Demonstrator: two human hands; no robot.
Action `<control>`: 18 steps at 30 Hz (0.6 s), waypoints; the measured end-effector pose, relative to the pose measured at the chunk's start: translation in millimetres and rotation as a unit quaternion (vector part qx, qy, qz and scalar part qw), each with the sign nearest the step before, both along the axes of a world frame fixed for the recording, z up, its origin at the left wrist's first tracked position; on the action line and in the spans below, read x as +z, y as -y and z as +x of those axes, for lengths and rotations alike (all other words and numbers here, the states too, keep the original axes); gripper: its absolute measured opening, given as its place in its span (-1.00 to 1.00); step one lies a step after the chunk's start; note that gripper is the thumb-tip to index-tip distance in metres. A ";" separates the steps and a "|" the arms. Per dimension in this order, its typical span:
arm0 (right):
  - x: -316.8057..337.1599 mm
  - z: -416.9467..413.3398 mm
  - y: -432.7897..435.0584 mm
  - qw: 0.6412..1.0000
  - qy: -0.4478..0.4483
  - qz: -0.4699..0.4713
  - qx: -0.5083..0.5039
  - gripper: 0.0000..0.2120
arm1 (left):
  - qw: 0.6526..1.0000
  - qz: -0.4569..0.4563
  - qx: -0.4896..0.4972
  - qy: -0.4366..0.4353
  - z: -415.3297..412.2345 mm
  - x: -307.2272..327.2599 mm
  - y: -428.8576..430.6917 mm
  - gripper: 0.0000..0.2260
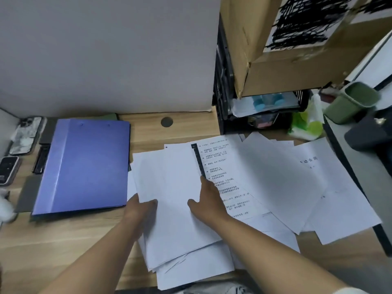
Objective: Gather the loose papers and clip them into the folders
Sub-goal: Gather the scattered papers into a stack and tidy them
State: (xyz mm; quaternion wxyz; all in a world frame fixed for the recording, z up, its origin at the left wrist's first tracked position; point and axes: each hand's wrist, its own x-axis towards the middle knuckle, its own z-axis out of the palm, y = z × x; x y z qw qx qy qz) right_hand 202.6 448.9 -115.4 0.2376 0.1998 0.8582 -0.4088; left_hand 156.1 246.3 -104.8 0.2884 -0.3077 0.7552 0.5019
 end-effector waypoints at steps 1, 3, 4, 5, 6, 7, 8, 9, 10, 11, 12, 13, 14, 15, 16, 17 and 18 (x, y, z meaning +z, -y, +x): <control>1.8 0.1 -3.0 1.000 -0.011 -0.017 -0.016 -0.28 | 1.000 0.016 0.003 -0.001 2.0 -0.4 1.4 -0.73; 1.3 -2.0 -14.8 0.998 -0.046 0.009 -0.050 -0.34 | 0.999 0.039 -0.010 -0.014 2.7 0.2 4.0 -0.71; -0.4 -2.2 -22.2 0.996 -0.057 0.037 -0.064 -0.36 | 0.999 0.044 -0.021 -0.024 3.7 2.0 5.4 -0.70; -1.4 -2.1 -29.9 0.993 -0.062 0.057 -0.085 -0.40 | 0.998 0.052 -0.028 -0.036 3.1 5.2 5.6 -0.69; -1.7 -0.8 -38.9 0.989 -0.070 0.070 -0.112 -0.44 | 0.996 0.075 -0.032 -0.042 1.9 9.3 5.0 -0.69; -0.6 0.7 -50.0 0.983 -0.083 0.087 -0.136 -0.47 | 0.992 0.111 -0.033 -0.041 -0.5 13.5 3.7 -0.69; -0.2 2.0 -63.2 0.977 -0.095 0.109 -0.155 -0.50 | 0.987 0.155 -0.039 -0.033 -3.3 18.2 2.9 -0.69; 0.9 3.6 -79.7 0.971 -0.097 0.135 -0.169 -0.52 | 0.979 0.199 -0.047 -0.022 -7.6 22.3 2.1 -0.69; 1.2 4.1 -96.2 0.967 -0.087 0.163 -0.177 -0.51 | 0.969 0.237 -0.063 -0.008 -11.7 26.6 1.9 -0.68; 2.6 6.1 -116.0 0.962 -0.061 0.195 -0.179 -0.47 | 0.960 0.268 -0.079 0.007 -15.6 28.2 -1.8 -0.66; 2.6 8.5 -134.8 0.959 -0.022 0.223 -0.174 -0.42 | 0.954 0.284 -0.091 0.020 -18.8 27.0 -6.0 -0.66; 2.5 11.2 -150.1 0.956 0.022 0.240 -0.167 -0.35 | 0.953 0.287 -0.099 0.026 -21.4 23.8 -10.9 -0.66; 0.3 16.5 -163.3 0.953 0.063 0.248 -0.161 -0.28 | 0.955 0.277 -0.097 0.029 -23.1 17.7 -18.3 -0.65; -1.8 22.4 -173.2 0.952 0.093 0.247 -0.153 -0.19 | 0.958 0.270 -0.090 0.026 -23.2 12.4 -27.1 -0.63; -4.7 29.5 -181.0 0.953 0.115 0.241 -0.143 -0.11 | 0.962 0.258 -0.085 0.020 -22.5 5.3 -37.6 -0.60; -5.7 34.8 -182.7 0.955 0.129 0.236 -0.128 -0.04 | 0.966 0.246 -0.082 0.013 -20.9 -0.7 -45.2 -0.56; -7.2 39.7 -184.0 0.955 0.138 0.240 -0.111 0.00 | 0.970 0.229 -0.083 0.007 -18.8 -5.4 -55.5 -0.54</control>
